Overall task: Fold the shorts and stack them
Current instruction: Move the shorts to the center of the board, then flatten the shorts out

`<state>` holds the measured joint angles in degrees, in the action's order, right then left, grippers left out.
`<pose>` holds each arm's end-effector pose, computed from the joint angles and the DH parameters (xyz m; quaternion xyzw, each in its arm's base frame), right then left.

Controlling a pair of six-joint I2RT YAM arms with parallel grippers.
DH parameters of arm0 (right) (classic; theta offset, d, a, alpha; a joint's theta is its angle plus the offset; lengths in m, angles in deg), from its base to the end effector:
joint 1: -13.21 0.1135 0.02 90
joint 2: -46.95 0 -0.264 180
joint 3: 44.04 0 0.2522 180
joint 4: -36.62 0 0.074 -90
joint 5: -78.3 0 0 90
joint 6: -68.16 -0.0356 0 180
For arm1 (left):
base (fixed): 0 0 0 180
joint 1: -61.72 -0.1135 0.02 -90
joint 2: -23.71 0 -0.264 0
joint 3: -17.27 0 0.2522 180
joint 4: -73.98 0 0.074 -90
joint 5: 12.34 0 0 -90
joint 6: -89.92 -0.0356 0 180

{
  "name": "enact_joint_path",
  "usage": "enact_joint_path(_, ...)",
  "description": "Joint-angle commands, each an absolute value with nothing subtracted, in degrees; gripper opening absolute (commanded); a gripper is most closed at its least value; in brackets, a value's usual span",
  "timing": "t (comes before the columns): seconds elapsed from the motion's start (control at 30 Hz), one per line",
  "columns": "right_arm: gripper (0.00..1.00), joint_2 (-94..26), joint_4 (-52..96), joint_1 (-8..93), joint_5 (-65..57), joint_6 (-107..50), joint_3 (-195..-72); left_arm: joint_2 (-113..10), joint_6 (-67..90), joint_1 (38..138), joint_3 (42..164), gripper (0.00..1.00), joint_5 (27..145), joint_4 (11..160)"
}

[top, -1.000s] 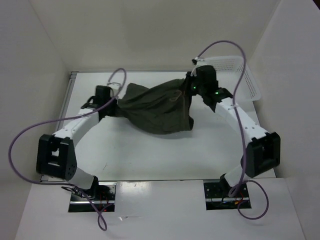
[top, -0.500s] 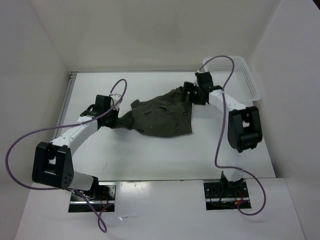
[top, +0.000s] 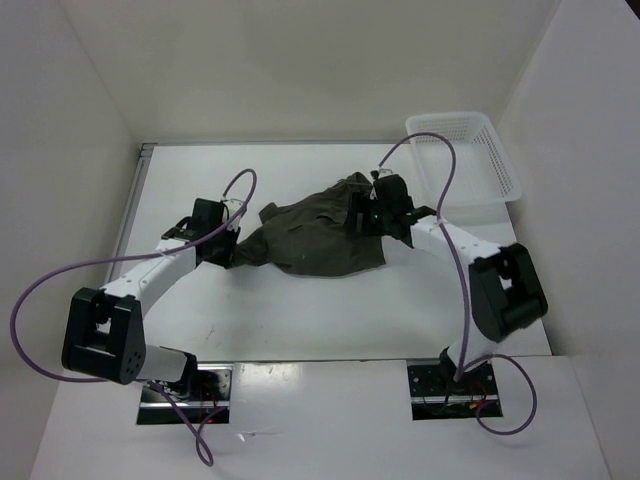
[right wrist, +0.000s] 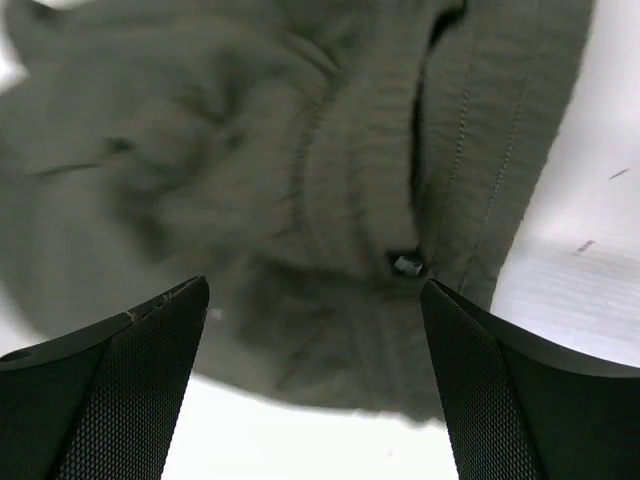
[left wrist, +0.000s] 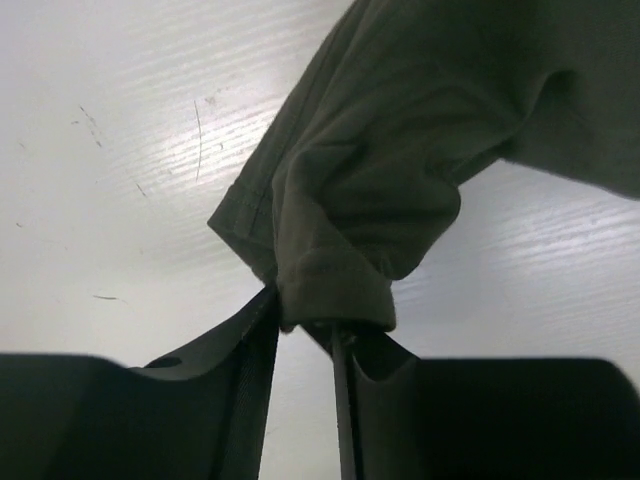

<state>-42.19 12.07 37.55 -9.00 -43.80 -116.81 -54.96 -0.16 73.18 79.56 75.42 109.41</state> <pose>0.3098 0.1420 0.2346 -0.0287 0.9090 0.1829 0.3734 0.2726 -0.0538 0.2151 0.0886 0.9407 -0.0140 0.3273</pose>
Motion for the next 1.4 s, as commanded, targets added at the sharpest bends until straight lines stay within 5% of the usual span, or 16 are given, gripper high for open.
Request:
enact_joint_path(0.0, 0.91, -49.0, 16.7, 37.3, -10.9, -42.8, -119.6, -52.9, -0.1, 73.4, 79.0, 0.37, 75.3, 111.6)
enact_joint_path(0.07, 0.91, -52.3, 18.6, 36.8, -9.7, -42.0, -120.2, -52.4, -0.1, 73.4, 80.6, 0.62, 75.3, 114.0)
enact_joint_path(0.37, 0.91, -54.5, 20.5, 36.2, -7.0, -40.8, -117.9, -50.4, -0.1, 63.9, 84.9, 0.79, 90.3, 119.4)
enact_joint_path(0.47, 0.79, -52.2, 20.5, 36.2, -6.3, -40.3, -117.2, -50.4, -0.1, 63.9, 84.9, 0.79, 96.1, 120.4)
enact_joint_path(0.63, 0.3, -47.4, 20.5, 36.2, -5.7, -40.3, -114.7, -52.7, -0.1, 63.9, 80.8, 0.79, 89.0, 115.7)
enact_joint_path(0.73, 0.21, -44.8, 20.0, 36.2, -5.7, -40.3, -114.1, -55.2, -0.1, 63.9, 80.1, 0.79, 85.1, 115.0)
enact_joint_path(1.03, 0.2, -39.3, 19.4, 36.2, -6.9, -39.8, -113.0, -56.4, -0.1, 65.1, 79.0, 0.72, 83.5, 111.8)
enact_joint_path(1.37, 0.46, -39.3, 20.0, 36.2, -6.9, -39.8, -111.2, -57.9, -0.1, 66.2, 79.0, 0.38, 87.0, 107.1)
